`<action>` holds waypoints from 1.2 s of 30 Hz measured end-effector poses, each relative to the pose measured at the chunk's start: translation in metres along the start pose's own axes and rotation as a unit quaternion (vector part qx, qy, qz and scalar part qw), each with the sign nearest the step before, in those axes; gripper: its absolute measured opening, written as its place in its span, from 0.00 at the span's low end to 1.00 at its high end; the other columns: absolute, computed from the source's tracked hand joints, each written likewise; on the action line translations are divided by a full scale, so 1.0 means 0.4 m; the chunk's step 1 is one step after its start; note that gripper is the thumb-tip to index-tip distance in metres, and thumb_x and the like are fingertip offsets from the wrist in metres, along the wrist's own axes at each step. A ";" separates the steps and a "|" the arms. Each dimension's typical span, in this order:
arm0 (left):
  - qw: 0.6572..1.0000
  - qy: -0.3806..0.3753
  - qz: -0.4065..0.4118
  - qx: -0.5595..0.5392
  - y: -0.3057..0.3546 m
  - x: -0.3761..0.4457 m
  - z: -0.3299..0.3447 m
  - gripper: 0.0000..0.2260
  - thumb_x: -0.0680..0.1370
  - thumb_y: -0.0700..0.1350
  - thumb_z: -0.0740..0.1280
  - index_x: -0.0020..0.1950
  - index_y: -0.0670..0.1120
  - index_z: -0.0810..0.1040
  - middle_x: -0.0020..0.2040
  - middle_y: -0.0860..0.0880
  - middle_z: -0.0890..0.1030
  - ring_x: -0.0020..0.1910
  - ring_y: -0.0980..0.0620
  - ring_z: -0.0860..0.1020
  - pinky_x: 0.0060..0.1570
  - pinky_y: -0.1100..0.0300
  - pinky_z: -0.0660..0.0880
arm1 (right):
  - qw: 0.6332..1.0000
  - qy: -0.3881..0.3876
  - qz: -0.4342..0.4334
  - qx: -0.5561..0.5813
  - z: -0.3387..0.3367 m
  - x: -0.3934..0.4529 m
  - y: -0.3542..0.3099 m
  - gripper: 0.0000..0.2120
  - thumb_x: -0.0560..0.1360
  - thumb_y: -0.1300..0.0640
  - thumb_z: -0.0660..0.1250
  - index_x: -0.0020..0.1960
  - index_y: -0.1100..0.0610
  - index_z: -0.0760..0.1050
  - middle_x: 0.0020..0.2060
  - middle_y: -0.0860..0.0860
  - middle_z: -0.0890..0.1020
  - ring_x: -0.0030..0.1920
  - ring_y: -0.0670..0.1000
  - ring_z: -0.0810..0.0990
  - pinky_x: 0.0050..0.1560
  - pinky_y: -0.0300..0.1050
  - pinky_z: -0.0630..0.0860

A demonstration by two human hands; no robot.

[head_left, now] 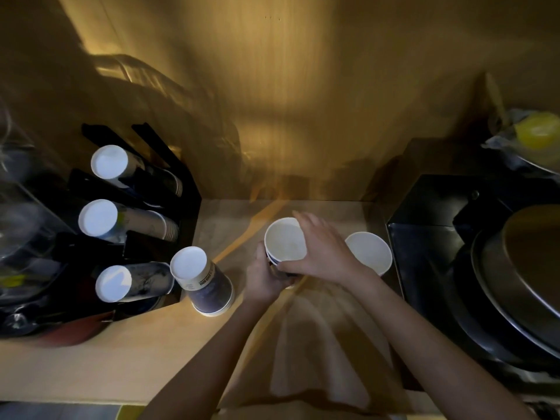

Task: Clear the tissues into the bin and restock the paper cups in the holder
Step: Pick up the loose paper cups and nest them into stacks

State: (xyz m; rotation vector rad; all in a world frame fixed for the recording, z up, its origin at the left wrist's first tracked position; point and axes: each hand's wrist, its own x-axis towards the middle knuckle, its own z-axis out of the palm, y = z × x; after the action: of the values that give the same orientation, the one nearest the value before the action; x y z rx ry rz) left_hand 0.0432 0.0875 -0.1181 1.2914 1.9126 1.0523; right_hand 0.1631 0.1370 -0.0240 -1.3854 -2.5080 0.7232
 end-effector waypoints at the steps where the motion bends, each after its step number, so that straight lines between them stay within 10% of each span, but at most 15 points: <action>1: 1.000 -0.001 -0.003 0.004 -0.002 0.000 0.000 0.38 0.57 0.41 0.80 0.62 0.41 0.66 0.56 0.43 0.76 0.54 0.45 0.76 0.45 0.60 0.69 | 1.000 -0.009 0.008 -0.010 0.007 0.004 0.005 0.44 0.63 0.43 0.73 0.72 0.56 0.58 0.68 0.53 0.67 0.67 0.54 0.65 0.65 0.48 0.64; 28: 0.996 -0.081 -0.037 -0.004 0.004 -0.012 -0.032 0.42 0.60 0.42 0.79 0.69 0.46 0.61 0.60 0.50 0.72 0.58 0.53 0.70 0.52 0.62 0.68 | 0.994 -0.040 0.075 0.069 0.055 -0.009 0.020 0.44 0.64 0.42 0.72 0.72 0.54 0.56 0.69 0.51 0.63 0.66 0.54 0.68 0.63 0.53 0.71; 36: 0.975 -0.176 -0.133 -0.025 -0.055 -0.087 -0.160 0.13 0.73 0.39 0.68 0.57 0.42 0.75 0.51 0.45 0.78 0.48 0.53 0.78 0.50 0.60 0.77 | 0.999 0.015 -0.017 -0.040 0.051 0.002 -0.040 0.35 0.72 0.45 0.65 0.72 0.58 0.57 0.71 0.55 0.64 0.71 0.55 0.58 0.70 0.50 0.58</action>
State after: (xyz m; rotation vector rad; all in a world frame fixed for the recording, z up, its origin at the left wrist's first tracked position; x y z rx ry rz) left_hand -0.0069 0.0323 -0.1031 1.0739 1.7150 0.6801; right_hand 0.1429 0.1238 -0.0338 -1.3663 -2.5561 0.5958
